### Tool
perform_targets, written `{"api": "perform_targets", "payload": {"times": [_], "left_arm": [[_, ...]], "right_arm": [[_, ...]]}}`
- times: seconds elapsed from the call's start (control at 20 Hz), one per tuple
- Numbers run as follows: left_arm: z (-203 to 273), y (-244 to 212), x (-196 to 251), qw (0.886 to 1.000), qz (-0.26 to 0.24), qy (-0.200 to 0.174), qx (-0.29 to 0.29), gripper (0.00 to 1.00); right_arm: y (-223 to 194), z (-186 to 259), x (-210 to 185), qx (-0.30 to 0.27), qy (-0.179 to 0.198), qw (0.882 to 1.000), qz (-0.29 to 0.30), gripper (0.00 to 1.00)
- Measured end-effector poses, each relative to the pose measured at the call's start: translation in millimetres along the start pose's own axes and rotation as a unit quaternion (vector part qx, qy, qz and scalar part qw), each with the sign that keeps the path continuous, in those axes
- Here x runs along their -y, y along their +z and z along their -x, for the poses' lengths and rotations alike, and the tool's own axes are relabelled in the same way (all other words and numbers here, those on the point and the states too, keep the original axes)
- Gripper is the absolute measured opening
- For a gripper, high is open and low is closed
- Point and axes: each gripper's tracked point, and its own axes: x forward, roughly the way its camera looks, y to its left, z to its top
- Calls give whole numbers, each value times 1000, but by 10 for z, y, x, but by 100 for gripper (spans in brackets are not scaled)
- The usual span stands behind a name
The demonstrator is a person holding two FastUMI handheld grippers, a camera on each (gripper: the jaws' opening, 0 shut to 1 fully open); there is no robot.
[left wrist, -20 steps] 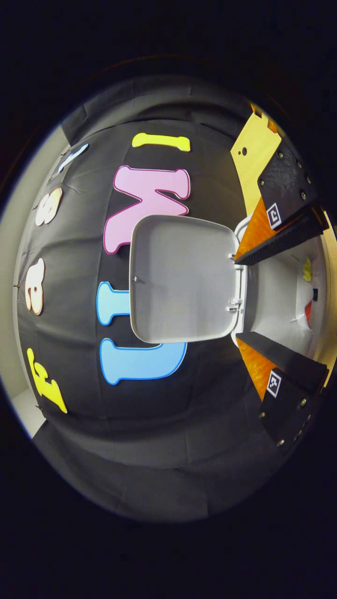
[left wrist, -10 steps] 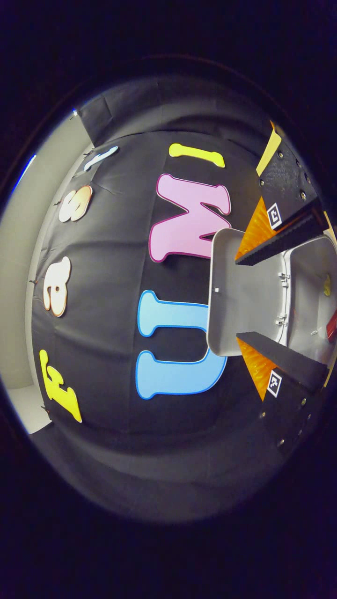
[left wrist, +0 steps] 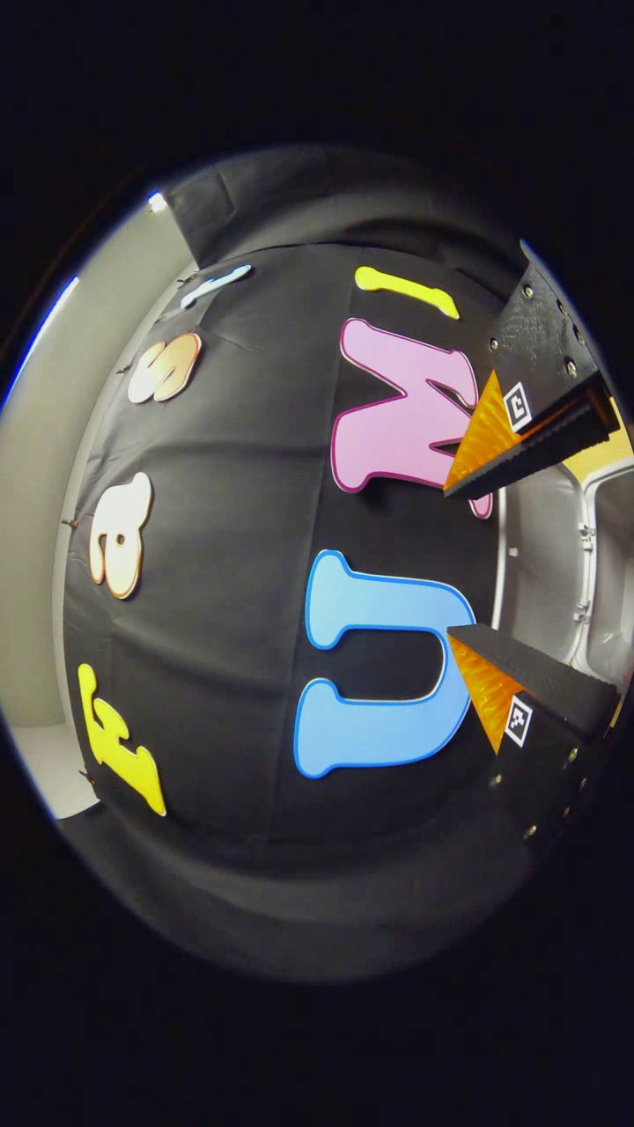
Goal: Press the lid of the desktop garbage bin to open it, pick up the crumpled paper on the desktop and throw it into the bin, then pick up the pop can on the desktop and drop it into the bin, and finally close the garbage bin lid.
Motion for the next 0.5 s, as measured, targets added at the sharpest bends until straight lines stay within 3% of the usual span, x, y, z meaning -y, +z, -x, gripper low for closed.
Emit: {"api": "perform_targets", "payload": {"times": [0.3,0.5], "left_arm": [[-232,-284,-59,998,-34,8,-52,94],[-130,-350,-34,993,-72,1,-89,94]], "right_arm": [[193,94,144,4,-13,1000,-4,98],[276,84,235,5,-17,1000,-5,98]]}}
